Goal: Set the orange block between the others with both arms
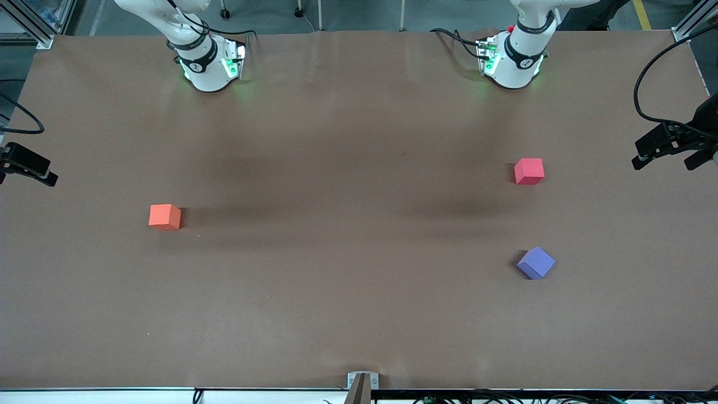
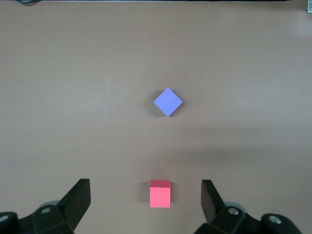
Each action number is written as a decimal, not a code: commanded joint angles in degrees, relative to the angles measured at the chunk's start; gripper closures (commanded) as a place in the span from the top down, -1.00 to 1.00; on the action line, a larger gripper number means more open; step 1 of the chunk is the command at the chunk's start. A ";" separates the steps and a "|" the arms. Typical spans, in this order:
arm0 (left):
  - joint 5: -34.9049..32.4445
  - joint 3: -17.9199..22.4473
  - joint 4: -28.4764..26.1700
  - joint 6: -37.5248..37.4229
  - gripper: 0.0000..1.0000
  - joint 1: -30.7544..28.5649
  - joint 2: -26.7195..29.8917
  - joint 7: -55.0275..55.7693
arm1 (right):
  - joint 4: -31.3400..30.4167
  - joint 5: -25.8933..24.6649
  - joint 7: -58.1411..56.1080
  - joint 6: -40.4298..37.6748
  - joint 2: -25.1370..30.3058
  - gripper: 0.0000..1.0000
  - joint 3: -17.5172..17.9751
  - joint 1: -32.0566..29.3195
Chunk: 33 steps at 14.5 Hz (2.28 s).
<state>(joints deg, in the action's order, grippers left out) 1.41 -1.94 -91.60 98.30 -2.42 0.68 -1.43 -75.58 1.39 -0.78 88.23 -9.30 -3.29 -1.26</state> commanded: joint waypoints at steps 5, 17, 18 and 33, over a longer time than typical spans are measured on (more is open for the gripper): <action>0.44 -0.08 1.25 -1.18 1.00 -0.04 -0.42 0.46 | -11.79 -0.87 -0.62 4.93 7.63 1.00 -0.40 0.47; 0.44 -0.08 1.08 -1.18 1.00 -0.04 -0.42 0.46 | -23.46 -1.92 -0.80 18.08 -4.57 1.00 -0.57 -1.82; 0.44 -0.08 1.08 -1.18 1.00 -0.04 -0.42 0.46 | -24.78 -2.27 -0.80 20.47 -6.59 1.00 -0.49 -2.34; 0.44 -0.08 1.08 -1.18 1.00 -0.30 -0.33 0.37 | -32.88 -2.53 -6.32 31.12 -19.88 1.00 -0.13 -2.35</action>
<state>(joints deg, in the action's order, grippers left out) 1.41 -1.92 -91.60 98.09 -2.52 0.61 -1.39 -105.46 -0.25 -5.74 117.11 -30.32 -3.87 -3.59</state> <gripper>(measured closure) 0.000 0.000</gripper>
